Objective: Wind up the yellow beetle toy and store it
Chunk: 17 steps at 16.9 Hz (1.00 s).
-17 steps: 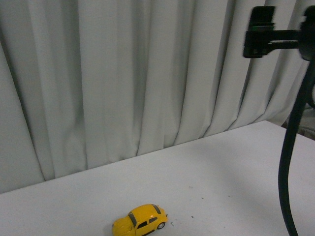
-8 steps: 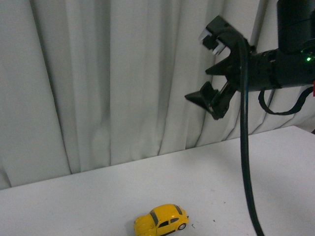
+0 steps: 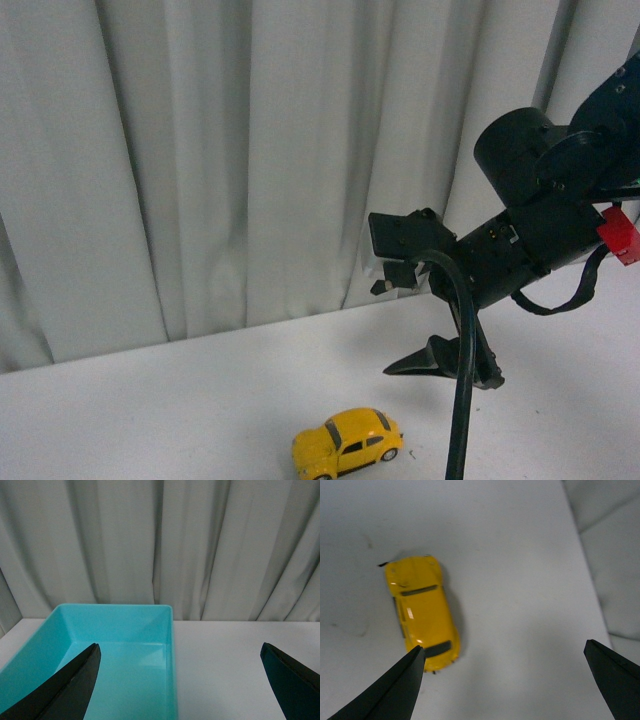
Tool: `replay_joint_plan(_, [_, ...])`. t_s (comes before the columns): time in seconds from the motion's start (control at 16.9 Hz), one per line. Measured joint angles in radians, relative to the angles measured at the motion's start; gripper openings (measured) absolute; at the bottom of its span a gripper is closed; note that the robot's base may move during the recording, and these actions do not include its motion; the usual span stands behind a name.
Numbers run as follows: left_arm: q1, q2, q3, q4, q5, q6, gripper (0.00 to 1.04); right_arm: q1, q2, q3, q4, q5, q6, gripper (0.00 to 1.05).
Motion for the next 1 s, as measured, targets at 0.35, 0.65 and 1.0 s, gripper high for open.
replay_joint_plan(0.35, [0.0, 0.0, 0.0, 0.0, 0.0, 0.0, 0.98, 0.091, 0.147, 0.101, -0.126, 0.022, -0.223, 0.98])
replay_joint_plan(0.65, [0.0, 0.0, 0.0, 0.001, 0.0, 0.0, 0.98, 0.119, 0.238, 0.176, -0.238, 0.034, -0.26, 0.98])
replay_joint_plan(1.0, [0.0, 0.0, 0.0, 0.0, 0.0, 0.0, 0.98, 0.129, 0.29, 0.182, -0.293, 0.117, -0.372, 0.98])
